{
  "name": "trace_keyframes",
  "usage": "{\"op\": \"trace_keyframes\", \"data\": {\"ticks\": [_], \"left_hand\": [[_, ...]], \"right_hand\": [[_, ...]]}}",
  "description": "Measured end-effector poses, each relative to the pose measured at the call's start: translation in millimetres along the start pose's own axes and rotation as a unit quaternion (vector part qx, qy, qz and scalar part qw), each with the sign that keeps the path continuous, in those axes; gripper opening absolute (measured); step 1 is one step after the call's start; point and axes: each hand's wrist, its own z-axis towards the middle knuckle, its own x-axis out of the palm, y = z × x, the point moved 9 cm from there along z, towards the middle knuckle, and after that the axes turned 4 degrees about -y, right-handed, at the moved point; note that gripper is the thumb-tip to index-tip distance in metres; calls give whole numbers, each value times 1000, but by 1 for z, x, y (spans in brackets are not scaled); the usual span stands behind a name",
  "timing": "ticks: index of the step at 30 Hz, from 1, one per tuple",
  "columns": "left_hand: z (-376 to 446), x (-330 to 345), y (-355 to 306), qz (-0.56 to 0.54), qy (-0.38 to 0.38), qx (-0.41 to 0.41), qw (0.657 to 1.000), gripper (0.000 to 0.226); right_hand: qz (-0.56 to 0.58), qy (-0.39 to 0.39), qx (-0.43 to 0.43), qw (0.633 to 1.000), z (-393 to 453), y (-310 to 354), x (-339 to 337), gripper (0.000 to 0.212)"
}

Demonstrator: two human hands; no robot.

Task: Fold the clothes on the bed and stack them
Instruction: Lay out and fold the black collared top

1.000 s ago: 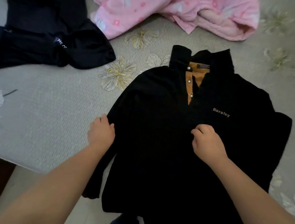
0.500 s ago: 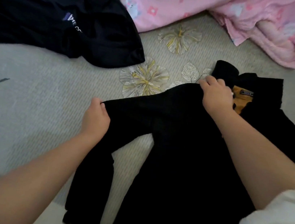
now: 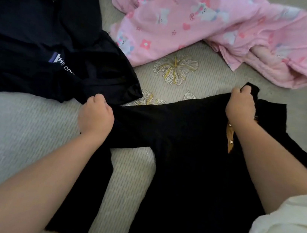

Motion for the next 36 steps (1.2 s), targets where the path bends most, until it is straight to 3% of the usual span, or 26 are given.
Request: {"op": "trace_keyframes", "data": {"ticks": [2, 4, 8, 10, 12, 15, 17, 22, 26, 29, 31, 34, 35, 36], "left_hand": [[-11, 13, 13, 41, 51, 22, 998, 29], [-30, 21, 25, 24, 78, 45, 996, 44], [-73, 19, 59, -25, 93, 0, 995, 77], [-93, 19, 86, 18, 102, -47, 994, 67], [-106, 15, 105, 31, 96, -46, 994, 35], [-108, -4, 126, -103, 51, -114, 987, 16], [-97, -23, 121, -195, 7, -149, 969, 11], [-74, -36, 44, -443, 31, -169, 880, 11], [-82, -47, -72, -482, 73, -36, 873, 11], [-117, -43, -170, -479, 137, 94, 862, 18], [-151, -16, -229, -467, 230, 137, 843, 12], [-229, 58, -290, -382, 483, 112, 780, 38], [-254, 82, -294, -334, 551, 86, 760, 39], [-269, 103, -291, -289, 579, 59, 760, 36]], "right_hand": [[-1, 44, -20, 999, -10, 11, 21, 50], [-12, 28, -58, 998, -30, 31, 33, 63], [71, -10, -148, 986, -96, 89, 50, 51], [110, -6, -192, 975, -134, 120, 60, 47], [111, 27, -214, 970, -160, 138, 76, 48], [105, 69, -225, 966, -171, 140, 94, 51], [159, 73, -218, 960, -169, 130, 86, 50], [212, 28, -162, 963, -170, 62, 49, 44], [214, 15, -71, 974, -185, -28, 34, 43], [242, 1, 0, 970, -210, -106, 27, 38], [261, 12, 36, 965, -233, -155, 34, 34], [271, 47, 92, 957, -264, -221, 56, 31], [278, 54, 106, 953, -271, -238, 64, 30], [287, 60, 122, 948, -276, -253, 70, 29]]}}
